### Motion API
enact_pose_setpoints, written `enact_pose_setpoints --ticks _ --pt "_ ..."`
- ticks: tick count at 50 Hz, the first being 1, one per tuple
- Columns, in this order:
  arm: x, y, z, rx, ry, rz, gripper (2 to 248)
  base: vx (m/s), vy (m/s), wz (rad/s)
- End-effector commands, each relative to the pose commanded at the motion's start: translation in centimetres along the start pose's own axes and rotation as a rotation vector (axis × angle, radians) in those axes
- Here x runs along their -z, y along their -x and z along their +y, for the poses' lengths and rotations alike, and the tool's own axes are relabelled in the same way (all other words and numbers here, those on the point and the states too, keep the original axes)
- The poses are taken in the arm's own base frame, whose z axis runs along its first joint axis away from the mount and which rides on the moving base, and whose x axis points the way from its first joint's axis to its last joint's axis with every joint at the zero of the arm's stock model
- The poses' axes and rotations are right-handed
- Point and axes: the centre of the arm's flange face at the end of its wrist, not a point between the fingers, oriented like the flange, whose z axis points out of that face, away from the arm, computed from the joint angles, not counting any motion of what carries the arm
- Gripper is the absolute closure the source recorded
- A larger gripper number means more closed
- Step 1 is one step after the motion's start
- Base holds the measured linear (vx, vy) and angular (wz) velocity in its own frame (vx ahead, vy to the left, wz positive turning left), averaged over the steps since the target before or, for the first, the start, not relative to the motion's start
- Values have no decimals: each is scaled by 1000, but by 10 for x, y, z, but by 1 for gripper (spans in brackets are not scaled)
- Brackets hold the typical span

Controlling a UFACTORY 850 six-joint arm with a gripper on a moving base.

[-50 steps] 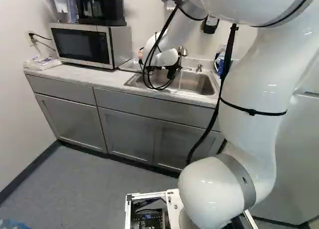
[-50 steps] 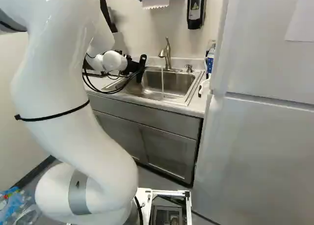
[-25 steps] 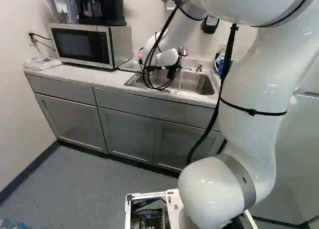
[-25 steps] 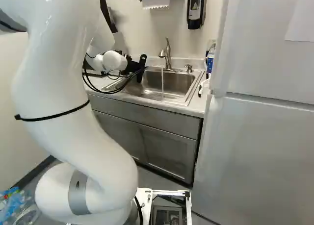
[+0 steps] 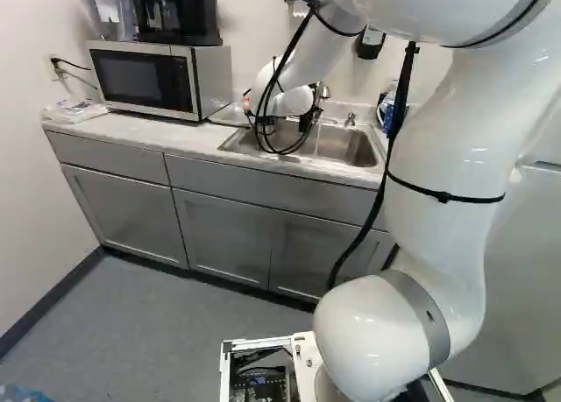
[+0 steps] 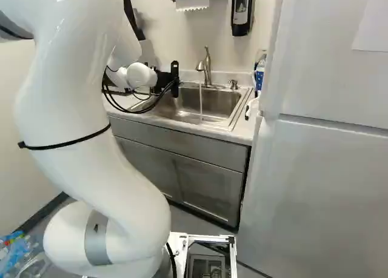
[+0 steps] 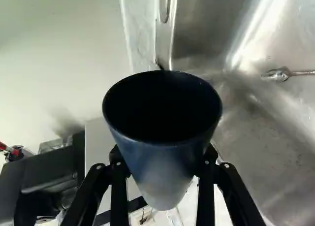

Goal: Rinse the cup and place it in the tray

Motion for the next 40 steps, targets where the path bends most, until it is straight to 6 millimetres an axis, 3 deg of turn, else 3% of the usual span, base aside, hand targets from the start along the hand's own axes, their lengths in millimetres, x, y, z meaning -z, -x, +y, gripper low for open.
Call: enact_pose_setpoints --ticks 40 --pt "0 0 0 422 0 0 126 0 0 0"
